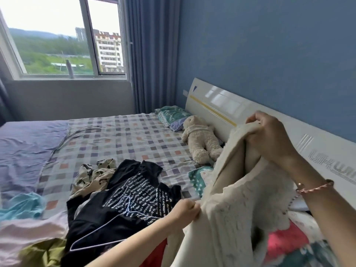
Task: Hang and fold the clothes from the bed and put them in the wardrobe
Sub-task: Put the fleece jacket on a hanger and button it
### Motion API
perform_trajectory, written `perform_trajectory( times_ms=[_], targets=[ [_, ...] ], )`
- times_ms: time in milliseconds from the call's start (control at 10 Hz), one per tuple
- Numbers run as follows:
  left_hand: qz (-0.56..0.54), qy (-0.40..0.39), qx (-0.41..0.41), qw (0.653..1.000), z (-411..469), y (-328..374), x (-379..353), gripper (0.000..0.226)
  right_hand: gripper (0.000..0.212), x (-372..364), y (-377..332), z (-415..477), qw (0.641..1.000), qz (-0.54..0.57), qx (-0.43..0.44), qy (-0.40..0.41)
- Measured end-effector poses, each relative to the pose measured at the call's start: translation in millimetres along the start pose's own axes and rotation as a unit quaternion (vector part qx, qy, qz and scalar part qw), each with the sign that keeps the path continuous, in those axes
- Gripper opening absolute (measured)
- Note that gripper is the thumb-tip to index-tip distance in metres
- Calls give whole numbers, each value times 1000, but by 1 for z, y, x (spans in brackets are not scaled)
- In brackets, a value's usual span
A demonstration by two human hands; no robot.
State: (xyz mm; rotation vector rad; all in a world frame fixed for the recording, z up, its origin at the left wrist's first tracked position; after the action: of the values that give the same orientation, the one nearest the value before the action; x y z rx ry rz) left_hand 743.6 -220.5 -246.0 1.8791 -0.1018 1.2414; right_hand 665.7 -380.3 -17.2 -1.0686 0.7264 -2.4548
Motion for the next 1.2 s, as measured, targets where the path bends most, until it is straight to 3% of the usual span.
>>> perform_trajectory(
  times_ms=[100, 200, 300, 400, 500, 600, 700, 800, 900, 1000, 1100, 1200],
  targets=[
    [-152, -6, -44, 987, -42, 20, 15, 9, 14, 9, -62, -5, 999, 43, 6, 11],
    [-217, -45, -97, 970, -135, 22, 40, 28, 17, 2, -138, -22, 990, 136, 17, -8],
    [-138, 2, -128, 982, -204, -1, 68, 56, 23, -17, -197, -34, 979, 193, 37, -48],
    [-184, 75, -121, 973, -261, -34, 90, 53, 23, -51, -255, -53, 964, 235, 62, -112],
    [-272, 48, -61, 959, -310, -68, 112, 58, 21, -93, -288, -64, 939, 297, 54, -166],
    [-245, 105, -129, 955, -357, -136, 126, 31, 13, -170, -317, -86, 889, 391, 2, -240],
    [-274, 222, -246, 903, -420, -220, 116, 47, 27, -280, -345, -140, 853, 394, -67, -335],
    [-389, 148, -382, 825, -435, -296, 118, 80, 30, -347, -350, -169, 844, 375, -116, -364],
    [-157, 378, 30, 912, -477, -353, 95, 67, 20, -400, -365, -174, 834, 351, -113, -411],
    [-130, 381, 405, 821, -482, -379, 92, 37, 16, -426, -361, -152, 829, 345, -134, -419],
    [-153, 318, 369, 860, -439, -365, 133, 18, 15, -460, -348, -139, 796, 342, -139, -479],
    [-218, 292, 335, 869, -385, -357, 141, 36, 17, -481, -343, -139, 767, 325, -114, -541]
  ],
)
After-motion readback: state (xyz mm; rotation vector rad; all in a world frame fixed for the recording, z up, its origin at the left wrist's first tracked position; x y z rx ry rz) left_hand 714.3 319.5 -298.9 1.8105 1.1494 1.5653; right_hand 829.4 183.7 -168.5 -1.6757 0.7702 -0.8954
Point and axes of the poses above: each hand's wrist, its own z-axis towards the middle knuckle, its own x-axis out of the back of the hand, y = z × x, the point moved 2 cm from there along z, towards the middle knuckle, and after that the axes turned 11 degrees about z, right-handed, at the moved point
